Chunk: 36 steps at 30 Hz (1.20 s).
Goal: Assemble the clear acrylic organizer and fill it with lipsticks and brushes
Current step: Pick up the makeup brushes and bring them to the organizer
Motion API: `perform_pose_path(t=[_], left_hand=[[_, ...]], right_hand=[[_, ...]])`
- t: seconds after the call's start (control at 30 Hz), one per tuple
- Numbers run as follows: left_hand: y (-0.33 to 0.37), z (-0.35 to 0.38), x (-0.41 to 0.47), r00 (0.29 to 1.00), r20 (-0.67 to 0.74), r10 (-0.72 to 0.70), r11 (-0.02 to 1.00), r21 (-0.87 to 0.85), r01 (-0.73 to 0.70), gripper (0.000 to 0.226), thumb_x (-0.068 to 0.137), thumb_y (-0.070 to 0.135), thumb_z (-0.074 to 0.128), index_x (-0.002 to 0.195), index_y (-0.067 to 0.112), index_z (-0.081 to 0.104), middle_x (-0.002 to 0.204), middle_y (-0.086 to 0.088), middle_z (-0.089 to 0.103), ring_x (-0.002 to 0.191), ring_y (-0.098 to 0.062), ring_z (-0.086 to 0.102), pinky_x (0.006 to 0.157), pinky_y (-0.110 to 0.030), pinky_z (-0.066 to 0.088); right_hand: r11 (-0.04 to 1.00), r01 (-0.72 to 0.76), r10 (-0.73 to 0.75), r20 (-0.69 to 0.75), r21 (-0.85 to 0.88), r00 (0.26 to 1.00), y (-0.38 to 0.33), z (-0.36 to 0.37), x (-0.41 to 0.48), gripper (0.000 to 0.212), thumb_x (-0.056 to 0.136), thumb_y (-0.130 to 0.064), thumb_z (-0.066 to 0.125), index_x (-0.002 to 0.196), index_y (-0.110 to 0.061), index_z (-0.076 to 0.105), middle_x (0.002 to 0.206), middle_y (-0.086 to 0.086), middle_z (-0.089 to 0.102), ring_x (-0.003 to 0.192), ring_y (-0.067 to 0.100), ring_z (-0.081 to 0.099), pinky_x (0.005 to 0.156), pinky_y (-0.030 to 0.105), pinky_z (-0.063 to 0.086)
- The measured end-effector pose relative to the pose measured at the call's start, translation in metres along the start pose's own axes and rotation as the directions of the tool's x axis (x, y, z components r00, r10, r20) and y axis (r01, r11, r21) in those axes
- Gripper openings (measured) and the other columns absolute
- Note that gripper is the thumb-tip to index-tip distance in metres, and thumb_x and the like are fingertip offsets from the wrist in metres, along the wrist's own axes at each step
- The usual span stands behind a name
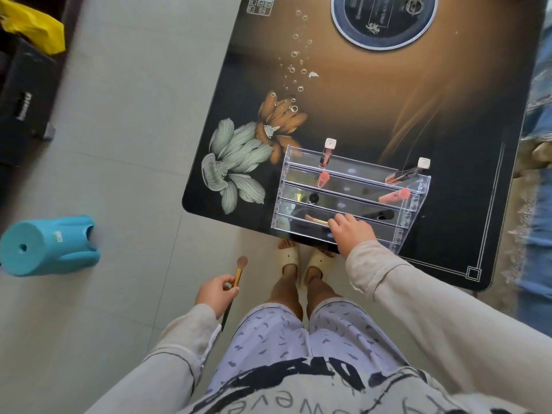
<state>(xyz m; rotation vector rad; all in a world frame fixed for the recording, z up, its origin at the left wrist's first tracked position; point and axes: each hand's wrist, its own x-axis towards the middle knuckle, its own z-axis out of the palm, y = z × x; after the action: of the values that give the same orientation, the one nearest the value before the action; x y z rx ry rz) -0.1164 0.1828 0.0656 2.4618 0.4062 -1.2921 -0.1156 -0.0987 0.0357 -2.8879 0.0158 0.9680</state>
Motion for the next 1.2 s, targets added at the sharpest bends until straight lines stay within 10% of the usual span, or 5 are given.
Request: perform_pose_path(t=[0.5,0.7,0.9,1.03,1.2], left_hand=[[0.086,0.013,0.012,0.993,-0.083,0.089,0.929,-0.351,-0.113,0.011,0.088,0.014,0.057,0.096,0.011,0.064,0.085,-0.007,0.062,0.086,-0.027,0.061,0.084,-0.037,0.054],[0.145,0.050,0.004,0.983,0.177,-0.042,0.609,-0.776,0.165,0.011,0.091,0.006,0.052,0.081,0.004,0.056,0.065,-0.007,0.054,0.052,-0.013,0.053,0.036,-0.011,0.047],[0.180,0.085,-0.004,0.928,0.362,-0.089,0.335,-0.867,0.370,0.004,0.090,0.000,0.052,0.086,-0.001,0.052,0.074,-0.012,0.056,0.065,-0.019,0.058,0.065,-0.027,0.057],[0.189,0.096,0.000,0.921,0.363,-0.142,0.355,-0.850,0.389,0.014,0.089,0.011,0.058,0.080,0.002,0.052,0.094,-0.012,0.063,0.096,-0.025,0.067,0.067,-0.027,0.055],[0.194,0.104,0.007,0.914,0.342,-0.217,0.420,-0.813,0.403,0.018,0.086,0.020,0.063,0.086,0.004,0.056,0.099,-0.012,0.069,0.077,-0.019,0.067,0.054,-0.019,0.051]], right_hand=[[0.793,-0.279,0.353,-0.035,0.542,0.935,0.019,0.041,-0.079,0.041,0.089,-0.003,0.047,0.130,-0.008,0.048,0.128,0.009,0.054,0.117,0.023,0.051,0.100,0.030,0.041],[0.602,-0.576,0.466,0.342,0.553,0.816,0.047,0.082,-0.151,0.029,0.089,-0.004,0.046,0.115,-0.006,0.061,0.121,0.012,0.062,0.110,0.024,0.058,0.096,0.028,0.041],[0.510,-0.682,0.547,0.413,0.525,0.728,0.059,0.090,-0.176,0.023,0.088,-0.005,0.050,0.104,-0.005,0.066,0.111,0.012,0.069,0.102,0.025,0.063,0.089,0.025,0.044],[0.457,-0.702,0.555,0.442,0.546,0.705,0.060,0.085,-0.171,0.022,0.089,-0.006,0.049,0.105,-0.006,0.065,0.107,0.012,0.069,0.097,0.024,0.062,0.081,0.023,0.043],[0.416,-0.695,0.558,0.438,0.587,0.705,0.055,0.081,-0.161,0.022,0.089,-0.006,0.049,0.105,-0.005,0.065,0.105,0.014,0.070,0.094,0.025,0.062,0.076,0.021,0.040]])
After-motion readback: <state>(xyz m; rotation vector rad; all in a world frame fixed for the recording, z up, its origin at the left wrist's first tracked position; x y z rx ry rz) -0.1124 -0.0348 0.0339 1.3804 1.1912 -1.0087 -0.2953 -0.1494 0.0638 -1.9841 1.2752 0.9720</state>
